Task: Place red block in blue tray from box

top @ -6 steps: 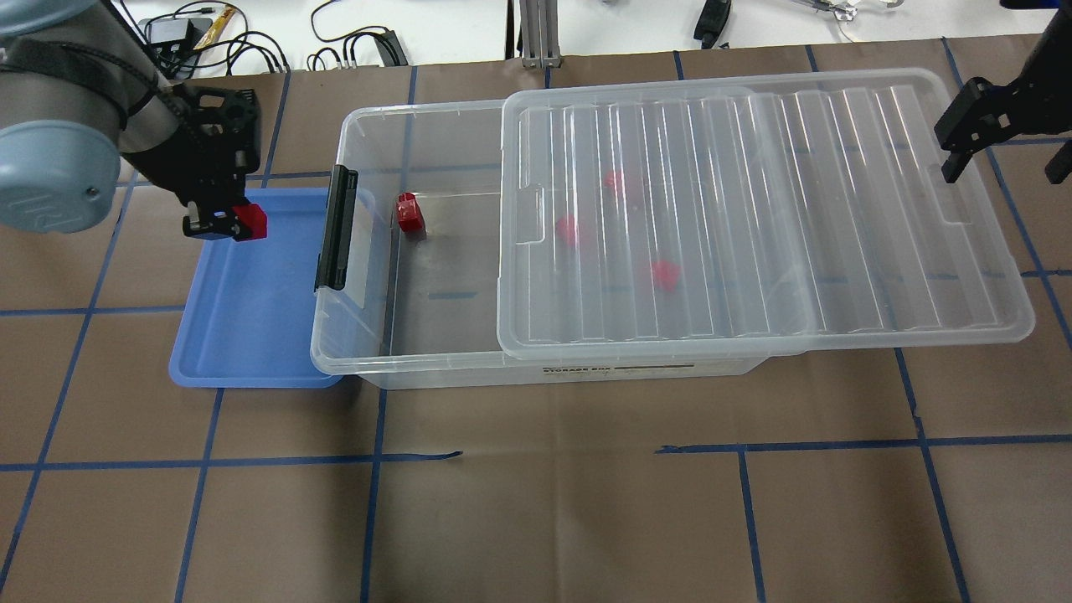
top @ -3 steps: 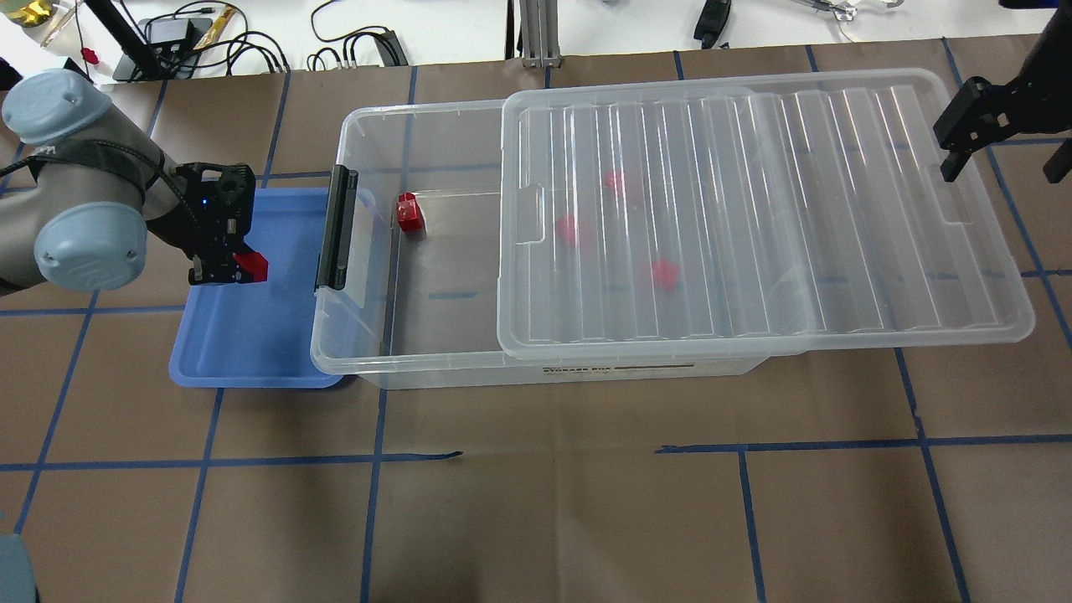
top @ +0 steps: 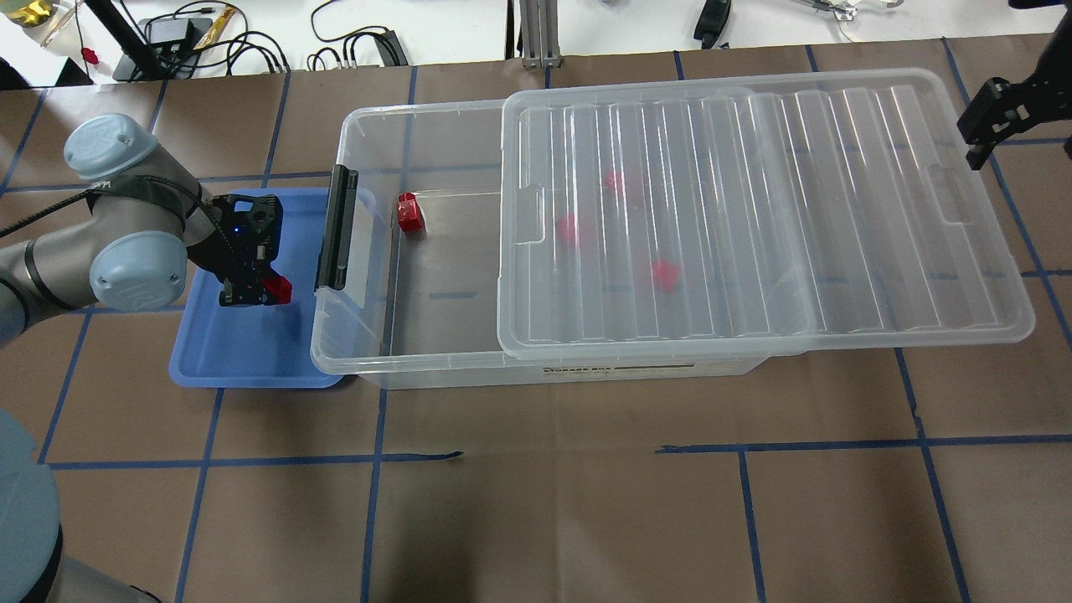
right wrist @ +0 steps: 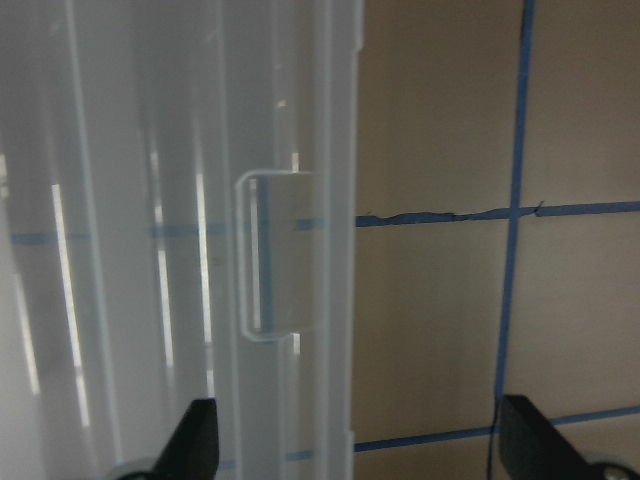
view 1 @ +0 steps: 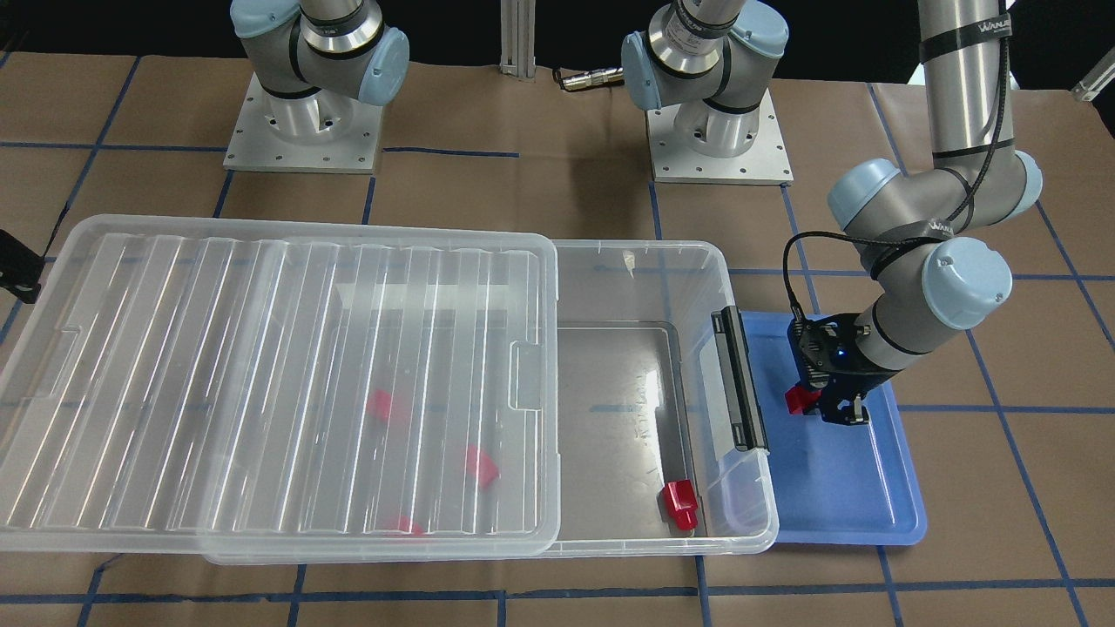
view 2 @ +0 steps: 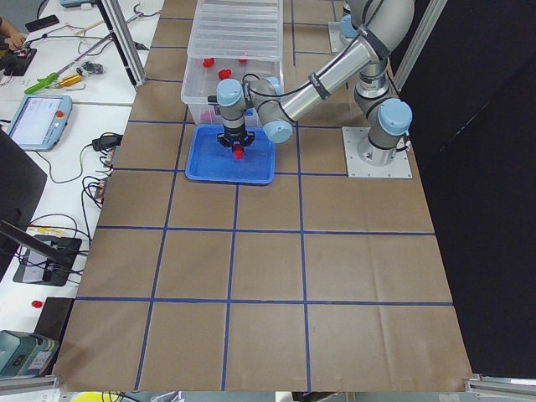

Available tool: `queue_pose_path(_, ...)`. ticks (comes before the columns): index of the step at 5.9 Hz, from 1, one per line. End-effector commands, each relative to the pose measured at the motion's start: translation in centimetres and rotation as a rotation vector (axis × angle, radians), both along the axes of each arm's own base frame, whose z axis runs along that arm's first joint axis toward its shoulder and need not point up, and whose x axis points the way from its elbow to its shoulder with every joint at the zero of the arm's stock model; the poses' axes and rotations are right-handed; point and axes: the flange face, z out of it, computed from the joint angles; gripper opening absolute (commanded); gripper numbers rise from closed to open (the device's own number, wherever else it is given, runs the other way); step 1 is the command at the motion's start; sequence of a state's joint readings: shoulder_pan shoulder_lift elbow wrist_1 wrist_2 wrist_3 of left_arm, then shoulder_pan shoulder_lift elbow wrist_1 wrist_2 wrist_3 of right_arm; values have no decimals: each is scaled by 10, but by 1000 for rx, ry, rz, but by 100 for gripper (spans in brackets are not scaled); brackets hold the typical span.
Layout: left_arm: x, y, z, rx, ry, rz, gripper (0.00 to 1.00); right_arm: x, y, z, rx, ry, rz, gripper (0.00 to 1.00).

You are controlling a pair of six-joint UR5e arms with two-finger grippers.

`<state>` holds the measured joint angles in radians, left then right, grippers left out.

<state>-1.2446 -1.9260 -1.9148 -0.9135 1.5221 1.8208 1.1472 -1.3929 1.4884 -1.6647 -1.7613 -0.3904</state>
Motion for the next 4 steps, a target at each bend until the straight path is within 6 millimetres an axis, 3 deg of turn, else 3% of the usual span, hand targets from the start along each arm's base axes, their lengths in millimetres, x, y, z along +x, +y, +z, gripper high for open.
queue_pose_path(1,0,-1,-2,2,-2,2,97,-82,11,-24,52,31,-73,100)
queue_pose_path(2,-4,-2,13,-13,-14,-3,98,-97,7,-49,89,10,-87,100)
queue_pose_path(3,-7,3,54,-12,-15,38,98,-103,-1,-75,125,-12,-92,100)
queue_pose_path(4,-14,17,110,18,-17,100,98,-101,-1,-86,138,-35,-93,100)
